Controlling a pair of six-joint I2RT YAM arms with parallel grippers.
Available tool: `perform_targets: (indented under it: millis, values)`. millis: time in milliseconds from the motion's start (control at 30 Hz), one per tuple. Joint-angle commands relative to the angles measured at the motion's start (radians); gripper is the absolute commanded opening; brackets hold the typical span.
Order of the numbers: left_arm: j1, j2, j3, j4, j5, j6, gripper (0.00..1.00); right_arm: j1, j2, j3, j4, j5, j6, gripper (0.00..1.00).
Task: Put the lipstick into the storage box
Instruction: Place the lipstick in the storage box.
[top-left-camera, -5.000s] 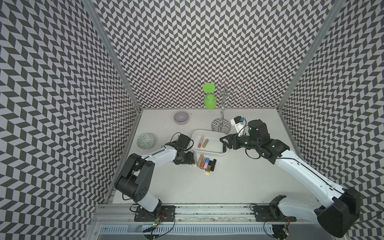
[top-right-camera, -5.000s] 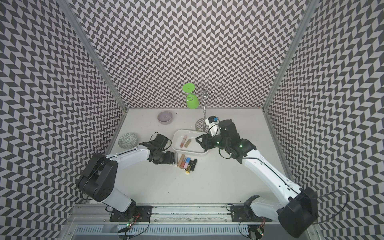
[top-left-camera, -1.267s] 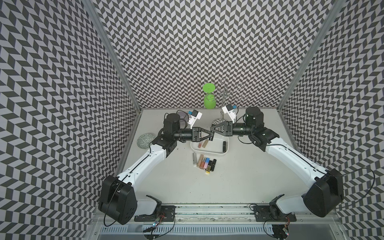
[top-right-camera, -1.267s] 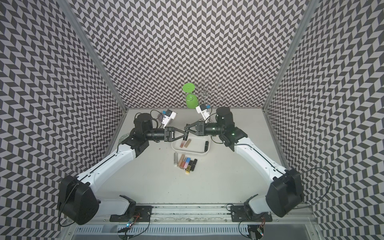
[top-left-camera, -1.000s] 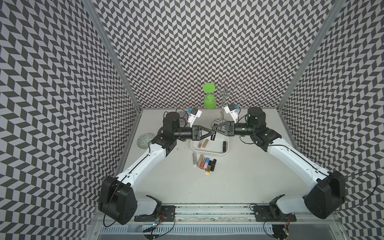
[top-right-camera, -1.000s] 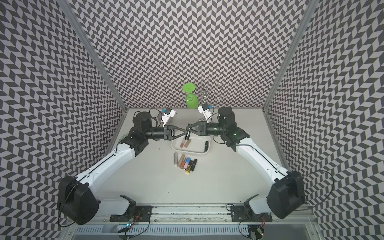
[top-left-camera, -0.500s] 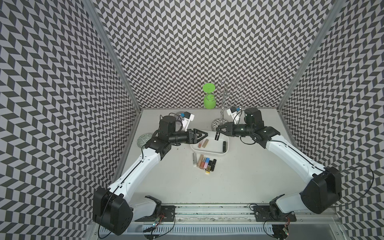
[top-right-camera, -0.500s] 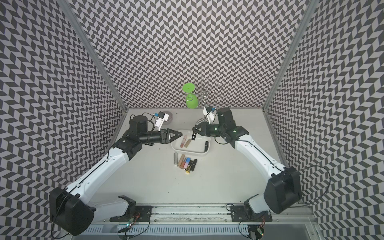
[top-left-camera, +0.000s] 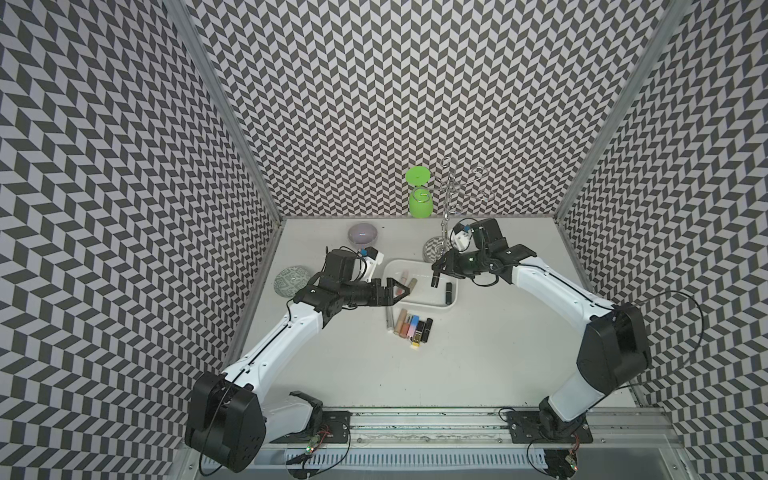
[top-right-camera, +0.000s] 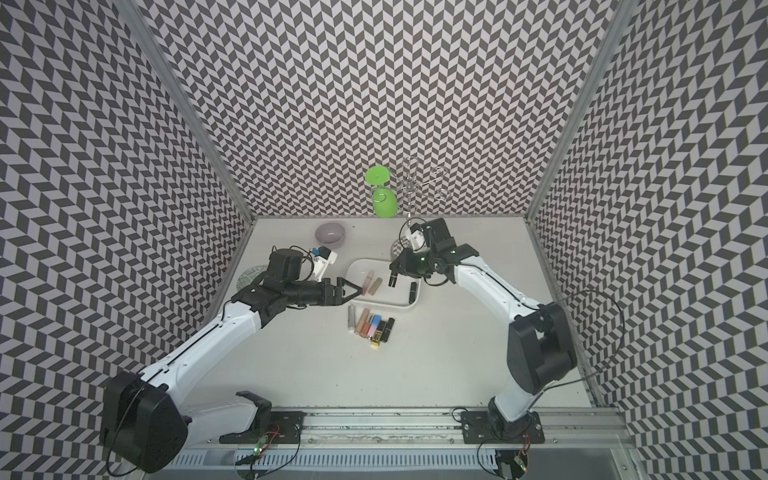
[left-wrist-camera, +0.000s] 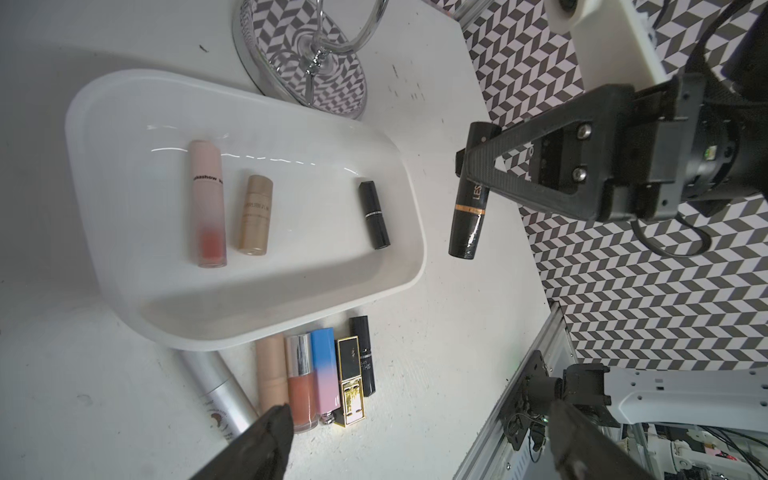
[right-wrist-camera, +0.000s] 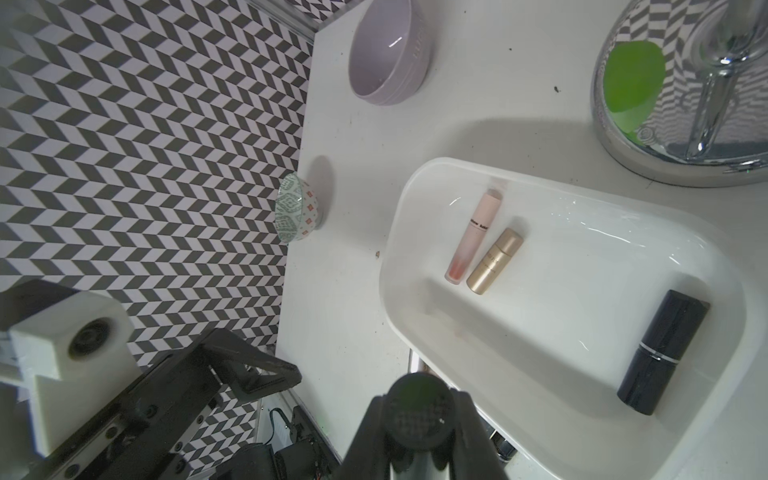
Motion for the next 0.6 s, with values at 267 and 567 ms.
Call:
perform_targets:
  millis: [267, 567]
  values:
    - [0.044, 0.054, -0.027, -0.061, -0.012, 0.042, 0.99, -0.005, 0.148, 0.112, 0.003, 0.007, -0.027, 0.16]
    - [0.063, 0.092, -0.026, -0.031, -0.014, 0.039, 0.99, -0.007, 0.279, 0.221, -0.035, -0.003, -0.067, 0.16]
